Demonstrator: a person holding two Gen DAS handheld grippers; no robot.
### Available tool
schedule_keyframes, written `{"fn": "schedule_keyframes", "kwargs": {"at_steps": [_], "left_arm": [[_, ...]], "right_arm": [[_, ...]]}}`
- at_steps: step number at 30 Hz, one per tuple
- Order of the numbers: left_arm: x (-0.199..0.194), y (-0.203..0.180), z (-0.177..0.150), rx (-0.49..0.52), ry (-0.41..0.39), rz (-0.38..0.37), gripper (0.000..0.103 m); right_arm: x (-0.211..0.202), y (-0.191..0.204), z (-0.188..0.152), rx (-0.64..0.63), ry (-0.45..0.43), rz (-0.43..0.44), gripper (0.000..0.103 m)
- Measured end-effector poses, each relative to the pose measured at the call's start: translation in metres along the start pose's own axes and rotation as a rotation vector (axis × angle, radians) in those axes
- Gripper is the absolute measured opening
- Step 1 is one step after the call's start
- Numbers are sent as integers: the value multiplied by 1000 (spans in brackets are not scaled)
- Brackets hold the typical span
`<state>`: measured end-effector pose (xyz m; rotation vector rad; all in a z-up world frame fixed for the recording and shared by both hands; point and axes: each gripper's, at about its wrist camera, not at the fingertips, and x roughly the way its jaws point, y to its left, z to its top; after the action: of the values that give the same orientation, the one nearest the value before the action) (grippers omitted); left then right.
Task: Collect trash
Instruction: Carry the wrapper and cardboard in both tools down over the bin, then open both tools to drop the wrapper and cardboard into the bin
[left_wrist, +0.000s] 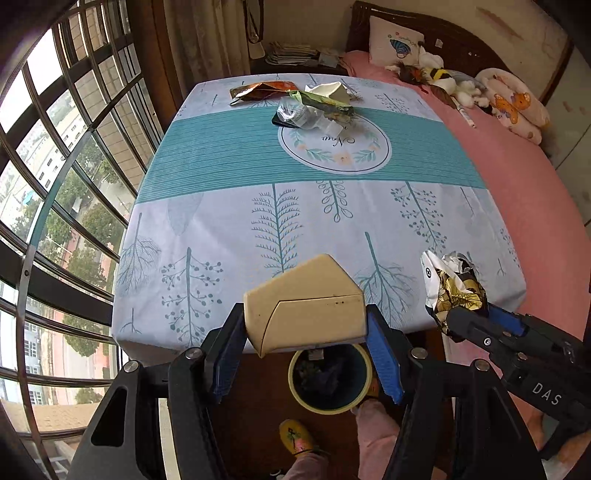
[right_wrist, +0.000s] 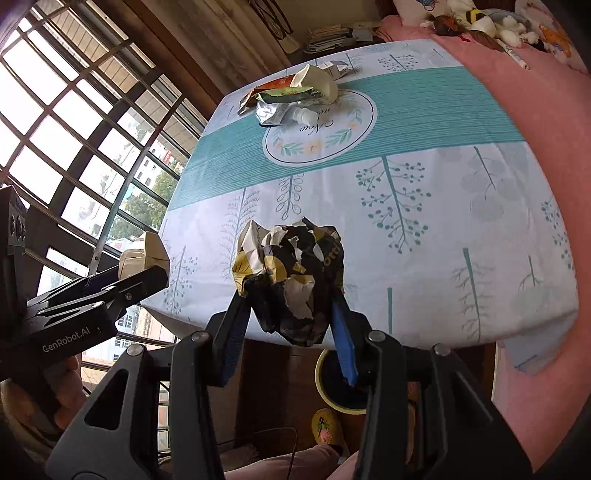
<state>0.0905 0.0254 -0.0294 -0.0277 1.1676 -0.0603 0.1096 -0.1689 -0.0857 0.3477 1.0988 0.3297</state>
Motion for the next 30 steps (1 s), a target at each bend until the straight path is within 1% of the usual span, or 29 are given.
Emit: {"fn": "schedule_keyframes", "kwargs": {"at_steps": [3, 7, 12, 16, 22, 26, 28, 30], "left_arm": [[3, -2, -26, 37, 31, -24, 63], [16, -7, -59, 52, 96, -53, 63], [54, -22, -94, 44, 171, -87, 63], [96, -35, -123, 34, 213, -87, 63], [176, -44, -163, 24, 229, -50, 63], [239, -44, -182, 17, 244, -44, 63], [271, -41, -190, 11, 258, -49, 63], [300, -39, -197, 8, 271, -46, 64]], "right_arm": [[-8, 9, -33, 15, 21, -17, 40], [-6, 7, -67, 26, 75, -48, 40], [15, -6, -102, 16, 155, -83, 40], [49, -25, -128, 1, 221, -105, 40], [116, -70, -170, 12, 305, -134, 40], [166, -103, -197, 29, 329, -134, 40], [192, -121, -207, 57, 337, -132, 40], [215, -137, -218, 93, 333, -111, 40]]}}
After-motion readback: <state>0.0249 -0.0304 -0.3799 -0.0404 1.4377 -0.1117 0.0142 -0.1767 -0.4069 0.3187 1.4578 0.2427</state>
